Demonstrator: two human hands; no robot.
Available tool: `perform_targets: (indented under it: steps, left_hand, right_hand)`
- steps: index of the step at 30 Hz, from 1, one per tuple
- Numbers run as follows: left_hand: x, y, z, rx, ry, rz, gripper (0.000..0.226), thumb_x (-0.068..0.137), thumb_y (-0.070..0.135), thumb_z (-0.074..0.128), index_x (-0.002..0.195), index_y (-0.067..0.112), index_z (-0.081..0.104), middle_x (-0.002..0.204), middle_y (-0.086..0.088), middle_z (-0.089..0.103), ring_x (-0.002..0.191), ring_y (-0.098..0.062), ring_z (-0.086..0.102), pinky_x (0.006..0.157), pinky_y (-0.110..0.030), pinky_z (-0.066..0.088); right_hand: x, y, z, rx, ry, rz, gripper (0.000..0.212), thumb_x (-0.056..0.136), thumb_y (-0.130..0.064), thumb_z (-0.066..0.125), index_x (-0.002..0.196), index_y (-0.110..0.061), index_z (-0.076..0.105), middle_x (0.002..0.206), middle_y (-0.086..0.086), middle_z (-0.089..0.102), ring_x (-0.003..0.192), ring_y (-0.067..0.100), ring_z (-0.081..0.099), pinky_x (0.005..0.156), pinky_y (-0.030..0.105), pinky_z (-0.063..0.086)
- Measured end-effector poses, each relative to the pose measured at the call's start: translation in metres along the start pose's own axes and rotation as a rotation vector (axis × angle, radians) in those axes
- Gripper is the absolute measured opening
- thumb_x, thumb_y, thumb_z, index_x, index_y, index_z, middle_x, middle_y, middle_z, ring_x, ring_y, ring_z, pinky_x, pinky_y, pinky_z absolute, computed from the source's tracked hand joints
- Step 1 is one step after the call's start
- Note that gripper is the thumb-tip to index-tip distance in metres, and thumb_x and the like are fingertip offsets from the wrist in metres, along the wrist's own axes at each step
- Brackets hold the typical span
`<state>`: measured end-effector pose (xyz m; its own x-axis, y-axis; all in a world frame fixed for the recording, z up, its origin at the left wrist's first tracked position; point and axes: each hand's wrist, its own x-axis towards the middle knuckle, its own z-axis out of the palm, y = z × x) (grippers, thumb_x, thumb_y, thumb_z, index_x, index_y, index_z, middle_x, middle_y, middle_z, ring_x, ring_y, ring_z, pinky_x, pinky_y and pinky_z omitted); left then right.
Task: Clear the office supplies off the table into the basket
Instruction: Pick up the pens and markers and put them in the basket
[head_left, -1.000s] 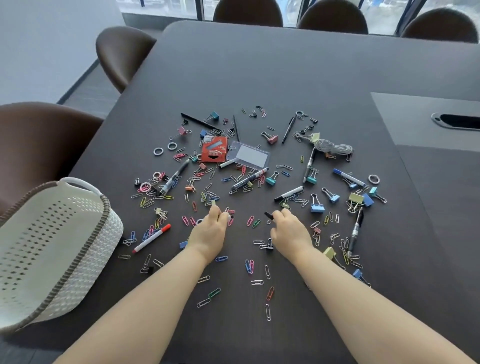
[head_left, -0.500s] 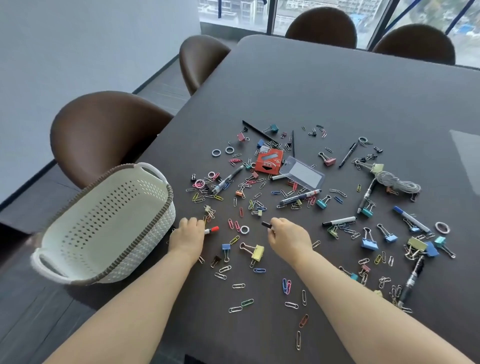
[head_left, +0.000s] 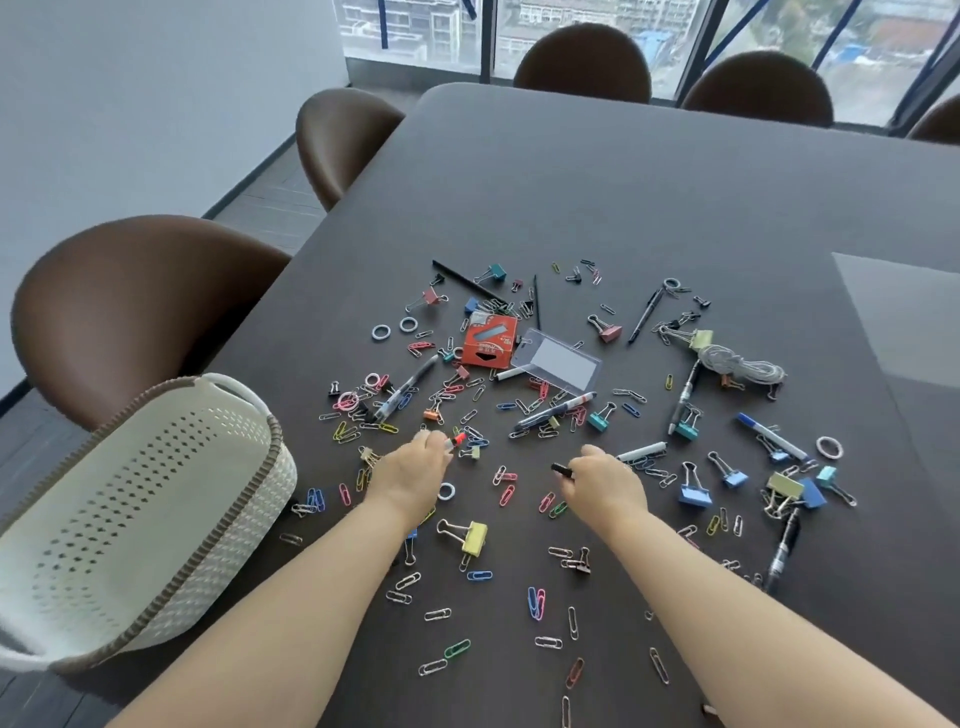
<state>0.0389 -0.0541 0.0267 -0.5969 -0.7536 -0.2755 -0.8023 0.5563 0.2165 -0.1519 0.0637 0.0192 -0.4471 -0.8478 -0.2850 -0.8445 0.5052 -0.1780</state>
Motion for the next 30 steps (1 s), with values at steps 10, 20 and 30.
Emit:
perform_targets:
  steps: [10, 20, 30]
  left_hand:
    - [0.057, 0.064, 0.006, -0.018, -0.057, 0.113, 0.018, 0.098, 0.012, 0.027, 0.111, 0.009, 0.039, 0.116, -0.01, 0.051, 0.097, -0.035, 0.057, 0.068, -0.038, 0.037]
    - [0.112, 0.115, 0.013, 0.166, -0.05, 0.248, 0.035, 0.098, 0.03, 0.038, 0.131, 0.018, 0.039, 0.132, -0.003, 0.039, 0.098, -0.03, 0.06, 0.072, -0.036, 0.047]
    - [0.123, 0.121, 0.016, 0.164, -0.093, 0.224, 0.023, 0.097, 0.022, 0.042, 0.115, 0.01, 0.049, 0.118, -0.007, 0.05, 0.107, -0.026, 0.052, 0.079, -0.036, 0.046]
  right_hand:
    - [0.023, 0.063, -0.016, -0.071, -0.061, 0.104, 0.042, 0.083, 0.001, 0.048, 0.12, -0.019, 0.049, 0.121, 0.008, 0.04, 0.094, 0.033, 0.057, 0.068, 0.036, 0.043]
    - [0.03, 0.083, -0.015, -0.004, -0.045, 0.09, 0.018, 0.092, -0.012, 0.042, 0.11, -0.014, 0.042, 0.11, 0.003, 0.054, 0.105, 0.024, 0.049, 0.076, 0.036, 0.045]
    - [0.03, 0.071, -0.025, 0.103, 0.034, 0.133, 0.025, 0.094, -0.019, 0.038, 0.117, -0.012, 0.041, 0.095, 0.007, 0.054, 0.103, 0.029, 0.051, 0.077, 0.037, 0.045]
